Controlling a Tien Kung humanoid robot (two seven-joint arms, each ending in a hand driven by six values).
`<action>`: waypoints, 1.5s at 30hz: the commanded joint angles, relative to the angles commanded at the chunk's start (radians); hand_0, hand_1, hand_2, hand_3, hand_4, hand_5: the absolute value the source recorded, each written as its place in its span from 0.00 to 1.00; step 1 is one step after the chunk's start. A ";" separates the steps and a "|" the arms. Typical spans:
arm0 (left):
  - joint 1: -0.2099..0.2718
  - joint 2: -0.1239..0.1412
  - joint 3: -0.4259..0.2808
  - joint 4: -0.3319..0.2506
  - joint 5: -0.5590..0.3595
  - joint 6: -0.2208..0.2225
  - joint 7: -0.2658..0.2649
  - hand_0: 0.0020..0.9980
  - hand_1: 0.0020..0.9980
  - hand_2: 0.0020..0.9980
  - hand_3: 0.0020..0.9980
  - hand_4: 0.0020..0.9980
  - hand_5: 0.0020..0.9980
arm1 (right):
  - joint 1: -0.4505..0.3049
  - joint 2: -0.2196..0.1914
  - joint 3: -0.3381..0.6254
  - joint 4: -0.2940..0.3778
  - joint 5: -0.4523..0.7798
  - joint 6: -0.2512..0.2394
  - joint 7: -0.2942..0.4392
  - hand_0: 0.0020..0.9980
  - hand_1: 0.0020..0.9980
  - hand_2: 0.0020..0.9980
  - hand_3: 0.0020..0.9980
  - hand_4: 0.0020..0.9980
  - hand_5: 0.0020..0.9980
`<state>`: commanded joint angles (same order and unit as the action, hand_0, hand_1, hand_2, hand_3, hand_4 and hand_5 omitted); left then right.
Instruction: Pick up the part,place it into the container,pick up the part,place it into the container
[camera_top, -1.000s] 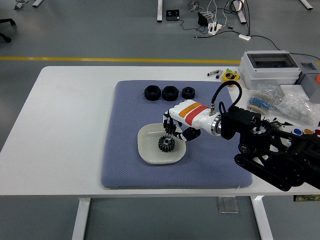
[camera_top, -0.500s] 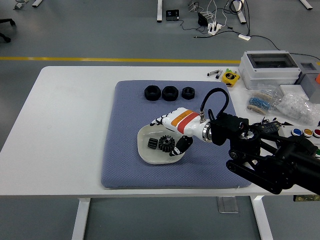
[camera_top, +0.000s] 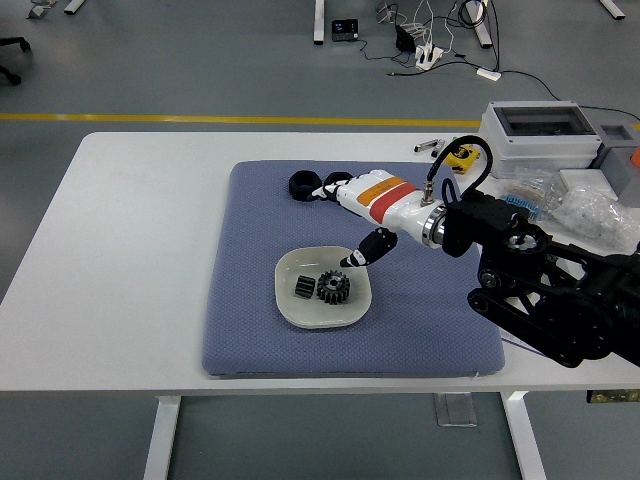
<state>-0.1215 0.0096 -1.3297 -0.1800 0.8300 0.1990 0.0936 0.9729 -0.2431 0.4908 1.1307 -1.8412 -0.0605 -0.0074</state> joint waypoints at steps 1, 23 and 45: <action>-0.002 0.000 0.000 0.000 0.000 0.000 -0.001 0.72 0.64 0.68 0.58 0.63 0.75 | -0.002 -0.005 0.025 0.002 0.034 -0.006 0.001 0.54 0.66 0.78 0.86 1.00 0.18; -0.050 -0.004 0.023 0.000 -0.043 0.012 -0.013 0.71 0.64 0.67 0.58 0.63 0.75 | -0.198 -0.114 0.309 0.153 0.938 0.005 0.015 0.87 0.83 0.86 0.90 1.00 0.70; -0.035 -0.004 0.038 0.000 -0.002 0.003 0.000 0.71 0.64 0.66 0.58 0.63 0.76 | -0.628 0.016 0.556 0.296 1.272 0.073 0.086 0.86 0.82 0.84 0.86 1.00 0.80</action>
<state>-0.1565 0.0052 -1.2918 -0.1800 0.8282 0.2024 0.0937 0.3450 -0.2273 1.0468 1.4264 -0.5695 0.0123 0.0791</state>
